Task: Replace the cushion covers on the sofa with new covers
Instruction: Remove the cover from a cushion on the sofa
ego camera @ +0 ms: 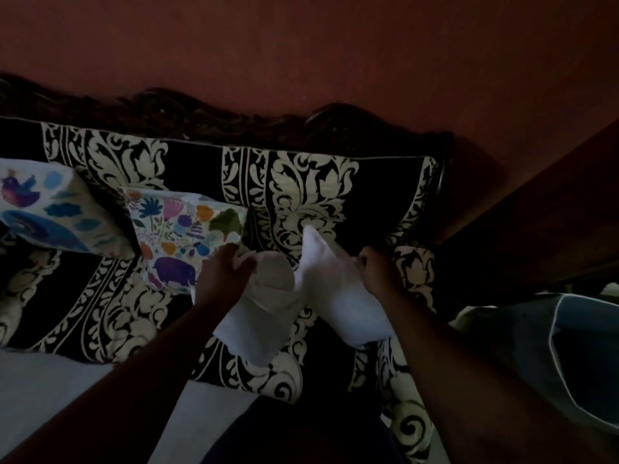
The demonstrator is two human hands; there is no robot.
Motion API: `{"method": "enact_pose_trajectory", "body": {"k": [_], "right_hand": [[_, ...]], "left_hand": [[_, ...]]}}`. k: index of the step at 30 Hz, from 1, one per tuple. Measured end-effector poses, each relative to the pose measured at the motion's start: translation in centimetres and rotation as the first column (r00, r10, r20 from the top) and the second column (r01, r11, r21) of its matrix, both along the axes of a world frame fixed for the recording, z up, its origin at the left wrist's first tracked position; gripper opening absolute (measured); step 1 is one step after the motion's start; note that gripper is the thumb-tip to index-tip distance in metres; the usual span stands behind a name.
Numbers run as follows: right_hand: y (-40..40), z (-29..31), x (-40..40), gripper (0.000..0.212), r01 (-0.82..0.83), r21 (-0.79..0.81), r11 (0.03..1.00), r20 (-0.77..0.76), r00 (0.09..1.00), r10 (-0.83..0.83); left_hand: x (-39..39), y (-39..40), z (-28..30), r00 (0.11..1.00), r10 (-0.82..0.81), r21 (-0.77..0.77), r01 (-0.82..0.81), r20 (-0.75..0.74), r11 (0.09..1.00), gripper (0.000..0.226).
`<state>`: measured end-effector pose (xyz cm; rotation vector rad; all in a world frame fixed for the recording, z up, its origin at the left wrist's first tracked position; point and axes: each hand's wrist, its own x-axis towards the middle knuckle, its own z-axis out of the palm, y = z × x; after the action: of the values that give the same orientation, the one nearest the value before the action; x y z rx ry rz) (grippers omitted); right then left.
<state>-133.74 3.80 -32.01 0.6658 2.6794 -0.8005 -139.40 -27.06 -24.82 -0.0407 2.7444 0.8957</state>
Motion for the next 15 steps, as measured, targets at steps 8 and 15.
{"method": "enact_pose_trajectory", "body": {"k": [8, 15], "right_hand": [[-7.7, 2.8, 4.1, 0.063, -0.254, -0.379, 0.890, -0.155, 0.965, 0.210], [-10.4, 8.8, 6.7, 0.012, -0.247, -0.332, 0.910, -0.585, 0.811, 0.007]], "left_hand": [[1.5, 0.3, 3.1, 0.977, -0.205, 0.121, 0.197, 0.059, 0.973, 0.058], [2.1, -1.5, 9.4, 0.789, -0.593, -0.059, 0.592, -0.163, 0.804, 0.042]]}}
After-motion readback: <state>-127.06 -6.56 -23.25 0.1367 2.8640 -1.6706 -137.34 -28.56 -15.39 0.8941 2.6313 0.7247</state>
